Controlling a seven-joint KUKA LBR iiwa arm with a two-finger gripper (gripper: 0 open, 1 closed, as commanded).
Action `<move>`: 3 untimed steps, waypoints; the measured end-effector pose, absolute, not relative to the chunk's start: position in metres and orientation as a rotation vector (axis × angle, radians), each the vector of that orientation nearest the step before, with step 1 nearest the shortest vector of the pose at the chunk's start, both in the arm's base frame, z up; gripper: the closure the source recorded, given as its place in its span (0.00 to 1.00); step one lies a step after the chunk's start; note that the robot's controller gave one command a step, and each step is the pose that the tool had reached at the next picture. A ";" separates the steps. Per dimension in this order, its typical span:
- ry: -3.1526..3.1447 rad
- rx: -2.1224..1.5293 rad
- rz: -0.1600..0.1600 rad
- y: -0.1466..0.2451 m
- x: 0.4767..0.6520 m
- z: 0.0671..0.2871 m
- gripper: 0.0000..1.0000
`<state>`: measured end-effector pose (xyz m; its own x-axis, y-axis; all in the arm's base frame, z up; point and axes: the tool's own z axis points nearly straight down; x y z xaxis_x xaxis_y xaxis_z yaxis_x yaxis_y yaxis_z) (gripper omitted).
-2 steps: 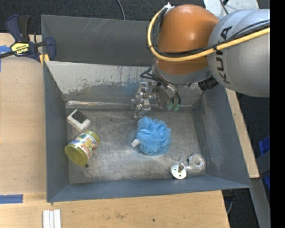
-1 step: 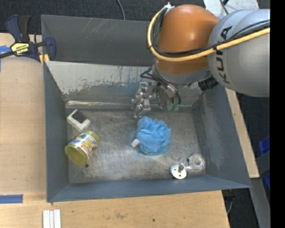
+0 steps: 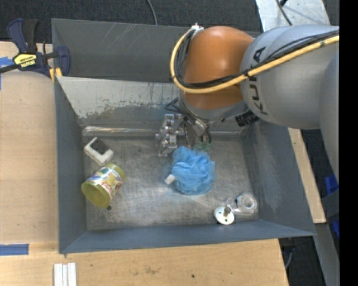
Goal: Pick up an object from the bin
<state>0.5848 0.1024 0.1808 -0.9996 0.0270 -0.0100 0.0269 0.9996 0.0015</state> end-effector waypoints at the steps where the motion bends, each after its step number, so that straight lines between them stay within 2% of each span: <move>1: 3.136 0.098 0.000 0.079 0.582 0.159 0.00; 2: 3.137 0.098 0.001 0.080 0.582 0.159 0.00; 3: 3.138 -0.026 0.004 0.061 0.577 0.155 0.00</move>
Offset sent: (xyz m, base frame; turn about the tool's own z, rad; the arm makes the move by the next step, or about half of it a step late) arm 0.0000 0.0000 0.0000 0.0000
